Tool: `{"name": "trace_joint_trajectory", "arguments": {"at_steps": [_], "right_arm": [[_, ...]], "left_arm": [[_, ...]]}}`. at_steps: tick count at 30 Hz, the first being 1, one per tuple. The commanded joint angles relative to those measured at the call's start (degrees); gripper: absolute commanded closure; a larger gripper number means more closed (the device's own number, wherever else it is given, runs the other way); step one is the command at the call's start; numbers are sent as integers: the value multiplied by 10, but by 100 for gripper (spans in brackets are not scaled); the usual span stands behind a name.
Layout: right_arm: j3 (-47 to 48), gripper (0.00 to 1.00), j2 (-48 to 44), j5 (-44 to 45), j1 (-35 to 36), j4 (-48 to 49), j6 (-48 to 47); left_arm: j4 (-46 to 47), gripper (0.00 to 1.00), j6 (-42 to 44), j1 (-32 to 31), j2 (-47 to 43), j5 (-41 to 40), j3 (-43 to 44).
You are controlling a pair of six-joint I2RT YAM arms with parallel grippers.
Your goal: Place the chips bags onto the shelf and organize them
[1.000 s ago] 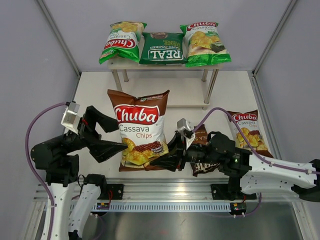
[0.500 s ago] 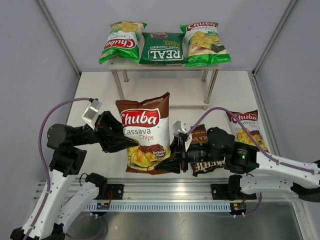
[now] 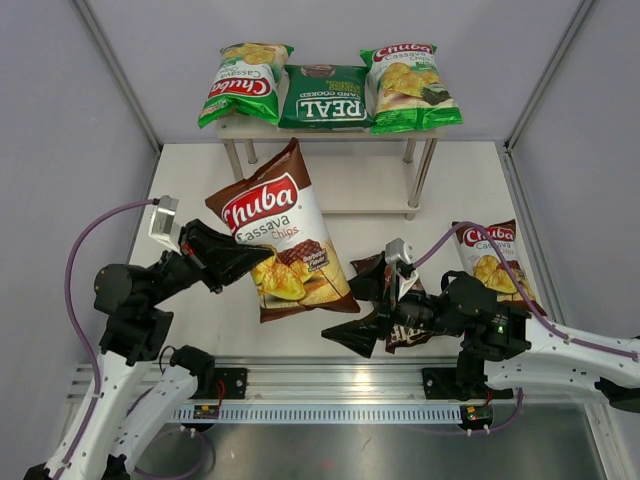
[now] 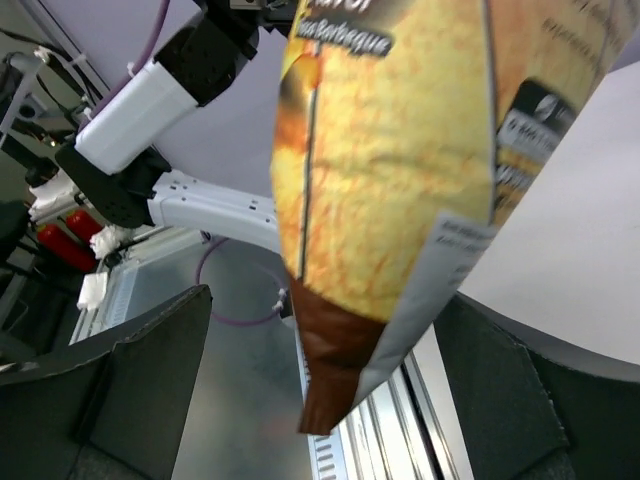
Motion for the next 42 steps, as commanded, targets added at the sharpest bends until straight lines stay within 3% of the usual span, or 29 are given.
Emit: {"name": "trace_joint_trajectory", "arguments": {"at_steps": [1,4,9,17,25,27,30,37,38,39,42], "right_arm": [[-49,0,-16,19,6,125,41],[-67,1,2,16,6,185,79],[-107,1,75,76,10,378,134],[-131,1,196,225,65,663,53],[-161,5,247,372,68,798,40],[-166,5,256,373,68,847,23],[-156,7,256,362,67,830,13],[-153,23,260,355,67,836,5],[-156,28,258,360,67,837,8],[-157,45,258,362,66,838,5],[-169,62,251,340,67,828,1]], "left_arm": [[74,100,-41,1,-4,-90,0],[84,100,-48,1,5,-91,7],[129,100,-91,0,1,-111,-25],[100,100,-116,-1,-37,-170,-61],[84,100,-142,-1,-80,-202,-89],[80,100,-147,-1,-87,-204,-96],[81,100,-159,-1,-85,-192,-105],[86,100,-171,-1,-96,-165,-132],[89,100,-171,-1,-99,-160,-138],[92,100,-169,-1,-103,-155,-144],[70,94,-152,-1,-122,-153,-157]]}}
